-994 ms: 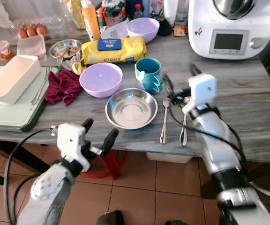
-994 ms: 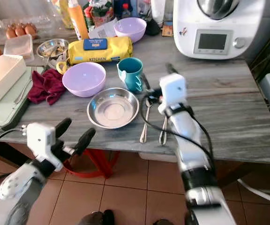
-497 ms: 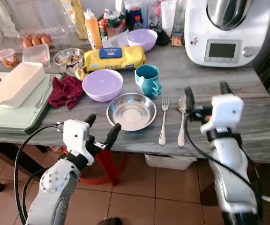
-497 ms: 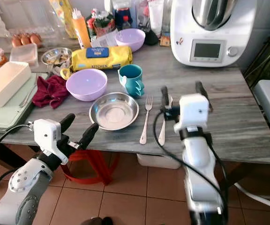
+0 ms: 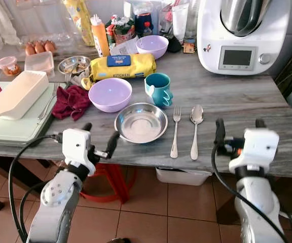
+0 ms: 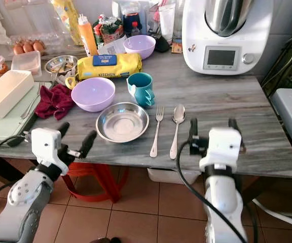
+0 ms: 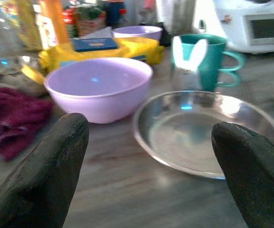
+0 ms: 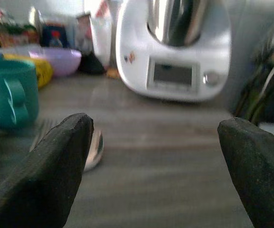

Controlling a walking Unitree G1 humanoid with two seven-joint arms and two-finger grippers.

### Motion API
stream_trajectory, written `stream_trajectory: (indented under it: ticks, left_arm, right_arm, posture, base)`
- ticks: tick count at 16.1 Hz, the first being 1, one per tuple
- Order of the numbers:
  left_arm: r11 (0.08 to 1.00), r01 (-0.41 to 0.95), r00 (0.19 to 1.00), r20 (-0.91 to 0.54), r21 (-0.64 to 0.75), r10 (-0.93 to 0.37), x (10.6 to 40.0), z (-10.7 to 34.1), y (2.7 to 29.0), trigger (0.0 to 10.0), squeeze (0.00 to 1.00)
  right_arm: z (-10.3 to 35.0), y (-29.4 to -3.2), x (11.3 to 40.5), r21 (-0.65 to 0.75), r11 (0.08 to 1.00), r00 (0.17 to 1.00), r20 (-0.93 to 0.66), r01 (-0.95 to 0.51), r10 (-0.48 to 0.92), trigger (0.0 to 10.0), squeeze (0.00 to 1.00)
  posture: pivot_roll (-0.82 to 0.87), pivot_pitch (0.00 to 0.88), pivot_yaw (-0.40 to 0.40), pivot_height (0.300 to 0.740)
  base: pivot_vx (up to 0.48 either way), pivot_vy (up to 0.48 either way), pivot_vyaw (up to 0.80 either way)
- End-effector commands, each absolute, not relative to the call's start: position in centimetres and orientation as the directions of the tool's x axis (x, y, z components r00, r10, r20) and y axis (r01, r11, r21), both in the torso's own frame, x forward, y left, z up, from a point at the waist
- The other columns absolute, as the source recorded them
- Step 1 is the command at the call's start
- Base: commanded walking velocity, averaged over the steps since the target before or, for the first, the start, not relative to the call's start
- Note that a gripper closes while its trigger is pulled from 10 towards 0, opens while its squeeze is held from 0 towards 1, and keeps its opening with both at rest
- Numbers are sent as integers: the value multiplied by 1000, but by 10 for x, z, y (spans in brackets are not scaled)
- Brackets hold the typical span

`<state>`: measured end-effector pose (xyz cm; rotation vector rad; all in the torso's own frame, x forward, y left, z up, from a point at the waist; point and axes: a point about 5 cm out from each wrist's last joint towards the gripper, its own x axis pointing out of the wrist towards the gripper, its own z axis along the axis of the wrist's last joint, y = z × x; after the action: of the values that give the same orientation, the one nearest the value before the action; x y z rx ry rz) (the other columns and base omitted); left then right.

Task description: Setting the table

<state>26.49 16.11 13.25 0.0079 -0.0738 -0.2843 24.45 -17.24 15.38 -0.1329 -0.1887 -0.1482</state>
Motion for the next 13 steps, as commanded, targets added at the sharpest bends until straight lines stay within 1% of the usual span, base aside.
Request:
stream_trajectory:
  ticks: [1, 2, 3, 6, 9, 10, 11, 13]
  left_arm:
    - [970, 239, 970, 42, 30, -240, 266, 126, 165, 10000, 0]
    - [977, 203, 978, 40, 64, -206, 267, 124, 168, 10000, 0]
    - [979, 195, 979, 38, 67, -198, 268, 123, 168, 10000, 0]
    - [993, 90, 995, 25, 80, -92, 271, 114, 182, 10000, 0]
    - [994, 75, 996, 31, 85, -78, 271, 113, 184, 10000, 0]
    - [995, 68, 997, 41, 79, -71, 271, 115, 184, 10000, 0]
    - [996, 45, 997, 63, 74, -49, 271, 117, 186, 10000, 0]
    - [996, 19, 998, 57, 84, -23, 270, 114, 188, 10000, 0]
  right_arm:
    - [154, -170, 240, -91, 984, 974, 183, 156, -137, 10000, 796]
    - [151, -167, 237, -88, 986, 978, 161, 144, -129, 10000, 204]
    - [151, -166, 236, -85, 987, 980, 155, 139, -124, 10000, 0]
    - [150, -162, 237, -92, 990, 986, 143, 103, -90, 10000, 0]
    - [153, -162, 241, -126, 988, 986, 149, 91, -72, 10000, 0]
    - [152, -158, 242, -144, 988, 989, 143, 60, -40, 10000, 0]
    - [153, -151, 241, -197, 980, 988, 156, 20, 11, 10000, 0]
    - [152, -148, 241, -187, 982, 988, 151, 9, 20, 10000, 0]
  posture:
    - [-77, 81, 68, 740]
    - [-77, 81, 69, 740]
    - [-79, 81, 71, 740]
    - [-78, 76, 65, 740]
    - [-72, 72, 60, 740]
    - [-71, 71, 58, 740]
    - [-69, 70, 59, 740]
    - [-70, 70, 59, 740]
  base:
    - [0, 0, 0]
    - [0, 0, 0]
    - [0, 0, 0]
    - [0, 0, 0]
    - [0, 0, 0]
    - [0, 0, 800]
    - [0, 0, 800]
    - [0, 0, 800]
